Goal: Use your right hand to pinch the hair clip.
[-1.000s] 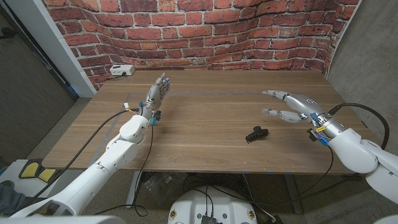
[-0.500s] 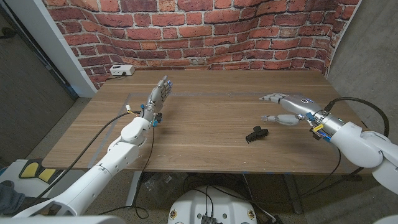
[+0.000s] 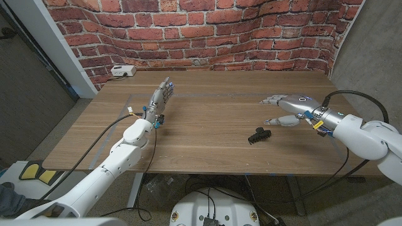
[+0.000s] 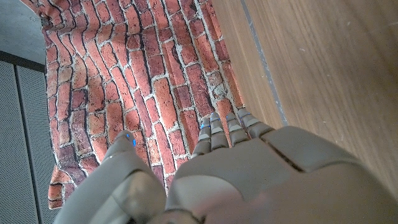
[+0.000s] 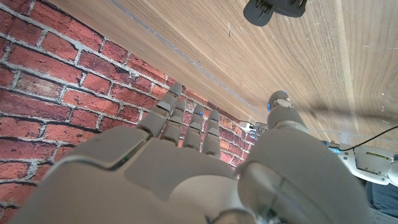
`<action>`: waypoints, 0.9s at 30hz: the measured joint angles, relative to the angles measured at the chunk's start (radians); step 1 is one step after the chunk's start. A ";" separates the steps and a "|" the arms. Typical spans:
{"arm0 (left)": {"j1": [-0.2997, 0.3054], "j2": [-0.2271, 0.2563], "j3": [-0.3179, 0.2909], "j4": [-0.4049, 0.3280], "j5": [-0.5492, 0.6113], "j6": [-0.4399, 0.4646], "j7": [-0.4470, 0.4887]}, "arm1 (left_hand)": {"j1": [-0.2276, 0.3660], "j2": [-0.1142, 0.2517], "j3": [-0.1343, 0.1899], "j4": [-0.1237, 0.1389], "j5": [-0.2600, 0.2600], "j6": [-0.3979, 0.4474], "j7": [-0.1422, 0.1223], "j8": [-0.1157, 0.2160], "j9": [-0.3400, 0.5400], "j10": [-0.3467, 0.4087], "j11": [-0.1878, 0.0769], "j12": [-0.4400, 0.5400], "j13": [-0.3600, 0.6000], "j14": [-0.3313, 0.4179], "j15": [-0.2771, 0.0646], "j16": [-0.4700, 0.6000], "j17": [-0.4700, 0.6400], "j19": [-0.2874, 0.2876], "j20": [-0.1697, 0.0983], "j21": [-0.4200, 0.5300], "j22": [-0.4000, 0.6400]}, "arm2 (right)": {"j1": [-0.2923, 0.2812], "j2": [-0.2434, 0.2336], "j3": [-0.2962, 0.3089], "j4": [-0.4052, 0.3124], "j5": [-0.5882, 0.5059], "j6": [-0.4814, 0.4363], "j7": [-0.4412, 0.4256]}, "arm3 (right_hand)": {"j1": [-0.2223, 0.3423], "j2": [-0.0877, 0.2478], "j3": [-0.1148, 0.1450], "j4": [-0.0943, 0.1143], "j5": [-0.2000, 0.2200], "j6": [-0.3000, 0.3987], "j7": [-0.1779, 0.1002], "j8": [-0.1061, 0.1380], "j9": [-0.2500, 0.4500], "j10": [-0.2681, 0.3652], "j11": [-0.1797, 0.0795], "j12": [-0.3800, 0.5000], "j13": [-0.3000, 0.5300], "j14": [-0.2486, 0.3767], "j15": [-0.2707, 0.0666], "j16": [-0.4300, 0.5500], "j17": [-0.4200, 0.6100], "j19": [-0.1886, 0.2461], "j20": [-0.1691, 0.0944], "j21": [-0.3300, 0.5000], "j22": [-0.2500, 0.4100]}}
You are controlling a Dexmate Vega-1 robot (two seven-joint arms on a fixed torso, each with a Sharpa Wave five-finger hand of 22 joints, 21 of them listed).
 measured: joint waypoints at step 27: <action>-0.006 -0.008 0.006 0.016 -0.002 -0.002 -0.005 | 0.007 0.003 0.000 0.000 -0.007 0.000 0.000 -0.002 0.000 0.000 0.000 -0.008 0.000 0.000 0.000 -0.008 0.000 -0.005 0.005 -0.004 0.000 | 0.023 -0.045 -0.053 0.000 -0.129 -0.004 0.068 | 0.057 -0.057 0.000 0.000 0.018 -0.073 0.005 -0.012 0.000 -0.039 -0.018 -0.008 0.000 -0.003 -0.015 0.008 0.000 0.022 -0.004 0.000 0.000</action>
